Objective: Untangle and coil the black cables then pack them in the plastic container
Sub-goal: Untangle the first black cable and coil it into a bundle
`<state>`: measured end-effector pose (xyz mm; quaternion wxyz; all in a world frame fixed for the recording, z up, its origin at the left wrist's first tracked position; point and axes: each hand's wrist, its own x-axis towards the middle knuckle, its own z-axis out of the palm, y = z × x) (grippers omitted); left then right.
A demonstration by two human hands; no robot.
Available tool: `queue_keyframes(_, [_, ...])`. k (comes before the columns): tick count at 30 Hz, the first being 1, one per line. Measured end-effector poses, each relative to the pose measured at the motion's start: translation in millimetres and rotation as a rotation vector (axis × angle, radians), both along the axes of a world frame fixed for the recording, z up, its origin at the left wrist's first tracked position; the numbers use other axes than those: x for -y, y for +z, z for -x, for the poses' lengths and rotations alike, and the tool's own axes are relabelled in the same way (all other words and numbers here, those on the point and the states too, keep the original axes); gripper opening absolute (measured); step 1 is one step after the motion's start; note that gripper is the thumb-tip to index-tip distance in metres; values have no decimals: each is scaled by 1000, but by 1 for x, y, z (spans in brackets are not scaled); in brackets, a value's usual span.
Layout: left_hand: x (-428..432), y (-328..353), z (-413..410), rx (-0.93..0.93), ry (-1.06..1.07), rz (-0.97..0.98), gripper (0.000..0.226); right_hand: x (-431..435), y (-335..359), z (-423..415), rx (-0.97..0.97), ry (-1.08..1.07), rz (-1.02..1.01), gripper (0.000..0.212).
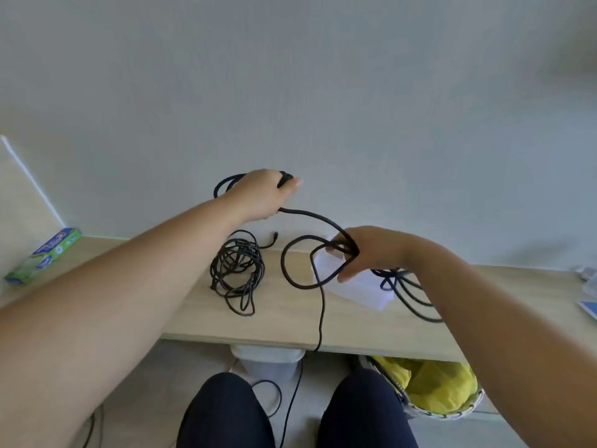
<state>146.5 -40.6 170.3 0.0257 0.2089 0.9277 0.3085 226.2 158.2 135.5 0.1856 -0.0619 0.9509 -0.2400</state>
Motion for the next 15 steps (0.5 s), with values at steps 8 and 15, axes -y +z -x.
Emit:
queue_keyframes(8, [-3,64,-2,246,-320,-217,59,-36,92,4,-655,-105,174,28])
queue_keyframes(15, [-16,114,-9,304,-257,-581,41,-41,116,2,-1110,-97,144,24])
